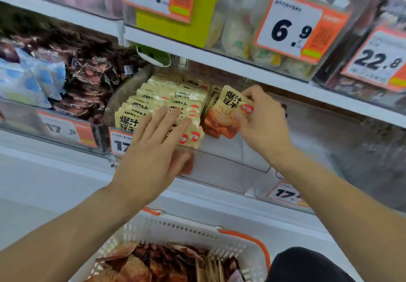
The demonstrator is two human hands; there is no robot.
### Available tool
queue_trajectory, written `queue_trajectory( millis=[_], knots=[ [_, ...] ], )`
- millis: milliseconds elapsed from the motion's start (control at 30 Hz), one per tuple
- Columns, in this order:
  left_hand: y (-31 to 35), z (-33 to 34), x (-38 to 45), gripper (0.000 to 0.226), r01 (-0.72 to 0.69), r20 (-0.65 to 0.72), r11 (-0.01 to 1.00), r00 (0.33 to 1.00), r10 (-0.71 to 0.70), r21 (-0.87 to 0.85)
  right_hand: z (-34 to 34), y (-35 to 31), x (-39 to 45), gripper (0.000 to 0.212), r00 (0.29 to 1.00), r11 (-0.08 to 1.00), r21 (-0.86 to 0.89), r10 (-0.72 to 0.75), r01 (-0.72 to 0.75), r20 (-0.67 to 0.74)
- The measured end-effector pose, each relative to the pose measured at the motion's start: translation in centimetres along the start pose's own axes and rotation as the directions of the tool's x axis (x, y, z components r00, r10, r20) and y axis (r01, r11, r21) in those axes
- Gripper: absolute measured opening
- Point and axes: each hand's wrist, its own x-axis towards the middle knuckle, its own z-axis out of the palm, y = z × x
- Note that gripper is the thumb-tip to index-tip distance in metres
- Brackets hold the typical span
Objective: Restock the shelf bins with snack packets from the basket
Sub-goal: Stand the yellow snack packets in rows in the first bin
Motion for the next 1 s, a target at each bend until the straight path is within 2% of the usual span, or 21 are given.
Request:
queue_trajectory(
  millis=[67, 133, 200, 300, 367, 467, 667, 800, 1000],
  knots=[
    [-0.4, 0.3, 0.4, 0.057, 0.018, 0.028, 0.999, 0.999, -0.019, 0.033, 3.0, 1.0, 2.3, 0.034, 0.991, 0.992, -0.068, 0.109, -0.104, 0.078],
    [-0.7, 0.6, 0.8, 0.055, 0.021, 0.050, 0.999, 0.998, -0.023, 0.044, 5.3, 1.5, 4.0, 0.038, 0.962, 0.969, -0.009, 0.245, -0.246, 0.123],
    [-1.0, 1.0, 0.9, 0.053, 0.009, 0.059, 0.999, 0.998, -0.012, 0.043, 7.2, 1.9, 5.4, 0.042, 0.950, 0.956, 0.014, 0.290, -0.294, 0.111],
    [-1.4, 1.4, 0.9, 0.052, 0.000, 0.066, 1.000, 0.998, -0.002, 0.030, 9.1, 2.4, 6.8, 0.052, 0.953, 0.951, -0.115, 0.294, -0.286, 0.068],
    [-1.6, 1.4, 1.0, 0.052, -0.006, 0.069, 1.000, 0.998, 0.004, 0.019, 10.0, 2.6, 7.2, 0.060, 0.940, 0.938, -0.164, 0.326, -0.306, 0.106],
    [-1.6, 1.6, 1.0, 0.051, -0.003, 0.058, 1.000, 0.998, 0.002, 0.014, 10.6, 2.5, 7.4, 0.067, 0.933, 0.941, -0.152, 0.326, -0.304, 0.152],
    [-1.7, 1.8, 1.1, 0.050, -0.007, 0.042, 1.000, 0.999, 0.007, 0.008, 11.0, 2.8, 8.1, 0.085, 0.966, 0.957, -0.170, 0.248, -0.234, 0.069],
    [-1.7, 2.0, 1.2, 0.050, -0.008, 0.035, 1.000, 0.999, 0.008, 0.012, 11.6, 3.3, 7.9, 0.083, 0.965, 0.948, -0.216, 0.254, -0.236, 0.061],
    [-1.8, 1.9, 1.2, 0.050, -0.011, 0.043, 1.000, 0.999, 0.011, 0.001, 11.0, 3.7, 7.9, 0.076, 0.957, 0.958, -0.139, 0.266, -0.250, 0.112]
  ],
)
